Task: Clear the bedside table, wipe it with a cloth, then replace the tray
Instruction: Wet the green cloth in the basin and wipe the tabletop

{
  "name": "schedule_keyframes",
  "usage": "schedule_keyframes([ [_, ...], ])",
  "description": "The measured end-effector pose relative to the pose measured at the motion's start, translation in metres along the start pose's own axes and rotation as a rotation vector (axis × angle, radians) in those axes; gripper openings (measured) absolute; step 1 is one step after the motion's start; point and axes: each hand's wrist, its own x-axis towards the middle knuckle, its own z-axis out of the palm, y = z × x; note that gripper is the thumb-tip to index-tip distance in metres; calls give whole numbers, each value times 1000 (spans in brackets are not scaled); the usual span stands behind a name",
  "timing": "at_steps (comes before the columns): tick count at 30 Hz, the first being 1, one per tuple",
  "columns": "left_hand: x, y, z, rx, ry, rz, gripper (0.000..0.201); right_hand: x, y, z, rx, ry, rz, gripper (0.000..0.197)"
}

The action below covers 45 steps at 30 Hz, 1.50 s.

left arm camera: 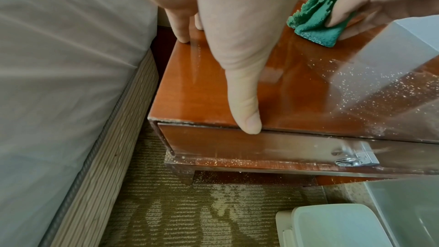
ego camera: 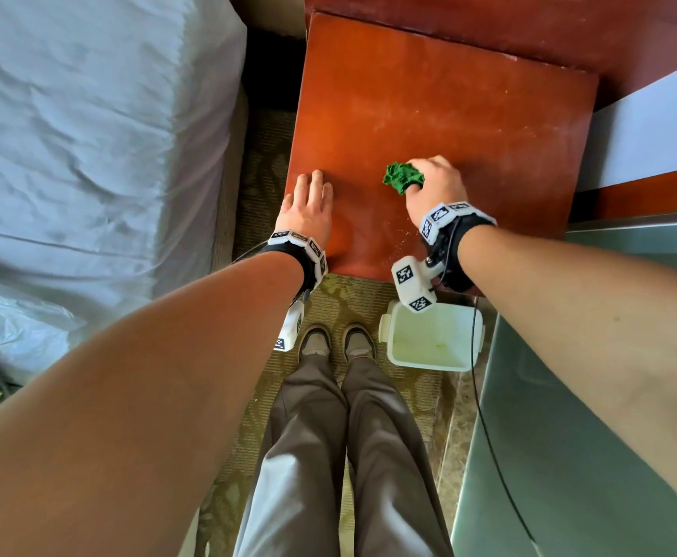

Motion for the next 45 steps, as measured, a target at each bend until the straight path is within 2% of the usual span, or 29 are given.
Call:
schedule_keyframes([
  [3,1,1,2,-3,5,0,88,-6,1,2,-13,-20,-39,42],
  [10,2,-1,4,-7,26,0,86,-57,18,9,-107,-112,-273,46],
  [16,2,1,2,-6,29,-3,88,-70,29,-4,-237,-328,-357,46],
  [19,2,-1,6,-11,45,0,86,-68,28,-10,-241,-405,-348,48],
  [22,3,-2,7,-17,54,5,87,-64,22,-12,-171,-333,-341,48],
  [25,2,-4,7,-22,43,20,89,-63,3,-6,-132,-293,-433,48],
  [31,2,-5,8,-31,32,28,99,-70,-43,14,-205,-467,-596,43],
  [33,3,-4,9,-37,40,29,98,-74,-44,20,-292,-538,-620,42],
  [35,4,-5,10,-54,63,21,94,-77,-36,22,-316,-536,-621,40],
  [37,4,-5,10,-33,62,14,104,-79,-25,21,-288,-504,-591,41],
  [39,3,-5,9,23,14,33,128,-81,-12,16,-294,-486,-571,44],
  [40,3,-5,8,34,0,37,134,-82,-6,13,-310,-485,-565,46],
  [41,3,-5,9,27,15,34,128,-82,-1,10,-323,-483,-562,46],
  [43,5,-2,11,-10,67,21,103,-82,10,3,-339,-482,-549,47],
  [45,4,-1,9,-10,72,12,99,-82,22,-5,-346,-473,-539,48],
])
